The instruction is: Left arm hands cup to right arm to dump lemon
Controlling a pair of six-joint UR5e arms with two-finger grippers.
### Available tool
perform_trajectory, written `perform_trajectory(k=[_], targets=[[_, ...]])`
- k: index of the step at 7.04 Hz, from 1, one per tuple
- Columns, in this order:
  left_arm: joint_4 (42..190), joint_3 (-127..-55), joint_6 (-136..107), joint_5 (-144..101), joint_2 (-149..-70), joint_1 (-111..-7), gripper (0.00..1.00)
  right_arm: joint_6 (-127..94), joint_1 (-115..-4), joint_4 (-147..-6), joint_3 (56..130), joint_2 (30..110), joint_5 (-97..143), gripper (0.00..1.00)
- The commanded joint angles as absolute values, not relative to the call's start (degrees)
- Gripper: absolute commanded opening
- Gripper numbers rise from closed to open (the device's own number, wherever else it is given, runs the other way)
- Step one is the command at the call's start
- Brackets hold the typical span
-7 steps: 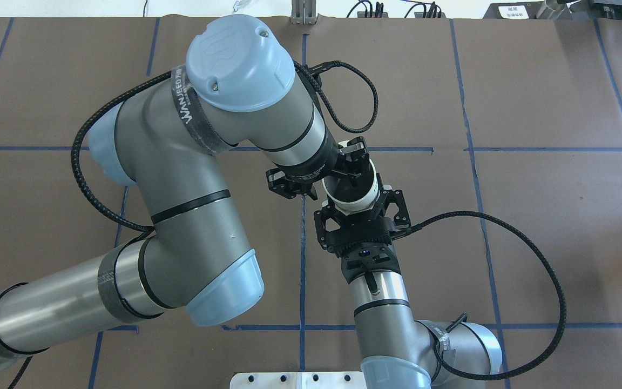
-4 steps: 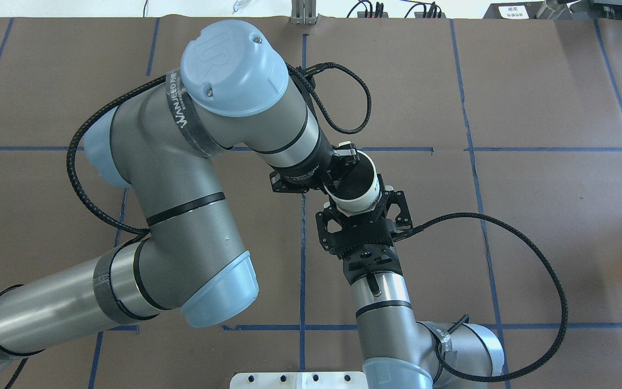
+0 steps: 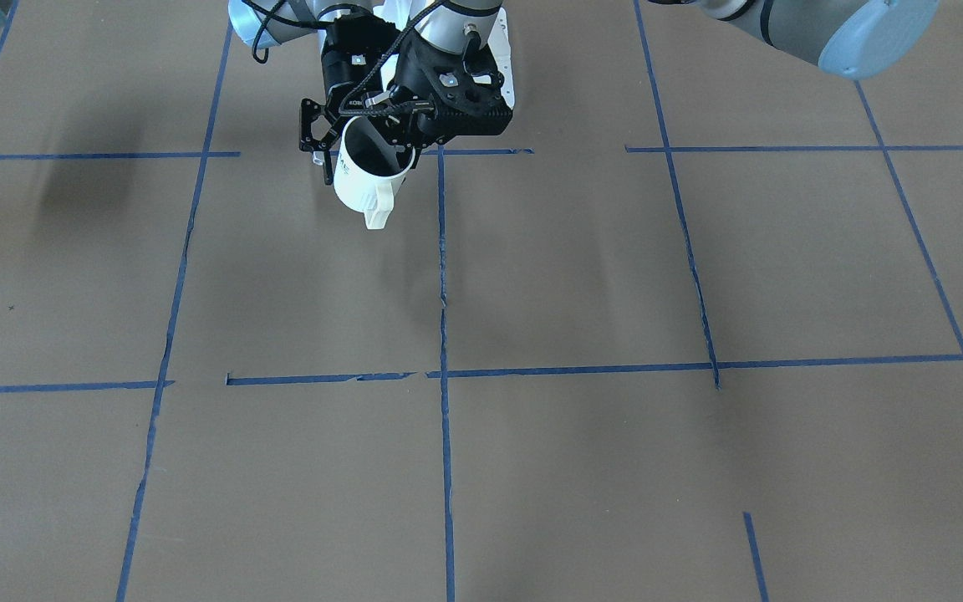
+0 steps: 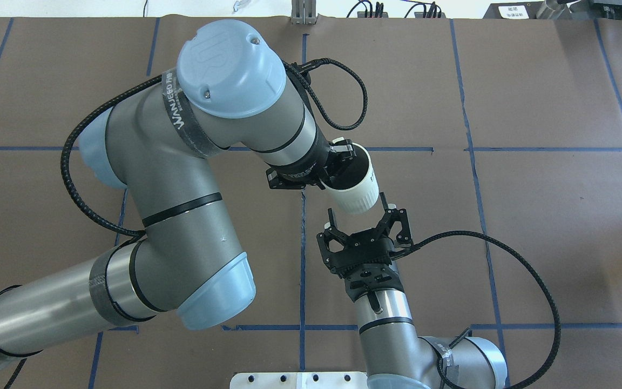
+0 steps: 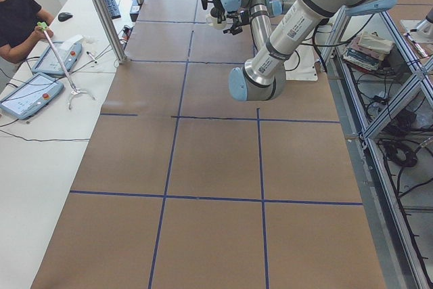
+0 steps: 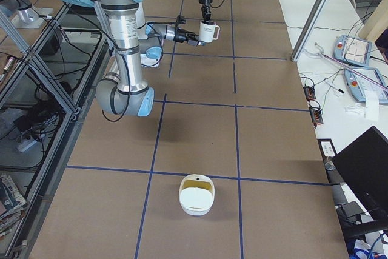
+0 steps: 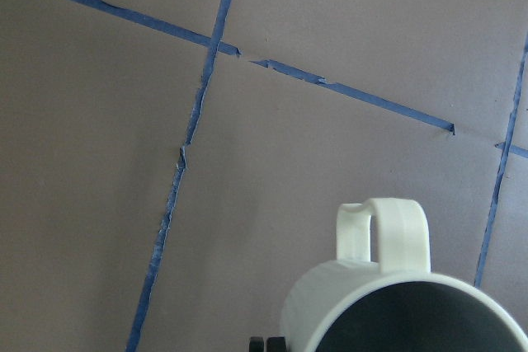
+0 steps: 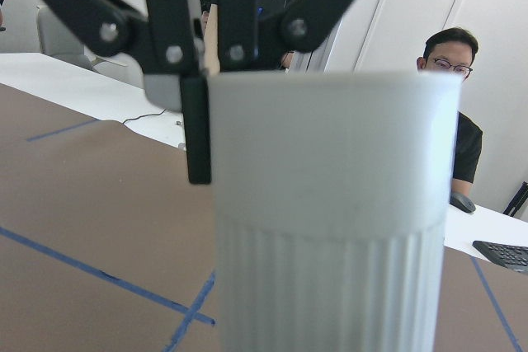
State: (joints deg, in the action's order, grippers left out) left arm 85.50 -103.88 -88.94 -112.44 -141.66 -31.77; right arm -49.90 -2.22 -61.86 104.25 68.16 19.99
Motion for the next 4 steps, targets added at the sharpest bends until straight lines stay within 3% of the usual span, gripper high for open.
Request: perform_trajectory(k=[1, 2, 4], targets=[[85.1, -106.3, -88.9, -112.3, -141.3, -33.5, 0.0, -49.9, -2.1, -61.5, 102.9, 68.6, 20.3, 1.0], [85.1, -108.0, -88.9, -112.4, -140.5, -35.7, 0.0, -50.0, -2.2, -61.4, 103.4, 68.3, 20.7, 1.0], [85.3, -116.8, -88.2, -112.1, -129.4, -38.6, 0.0, -50.2, -5.9, -61.3, 103.6, 68.2, 26.8, 1.0]])
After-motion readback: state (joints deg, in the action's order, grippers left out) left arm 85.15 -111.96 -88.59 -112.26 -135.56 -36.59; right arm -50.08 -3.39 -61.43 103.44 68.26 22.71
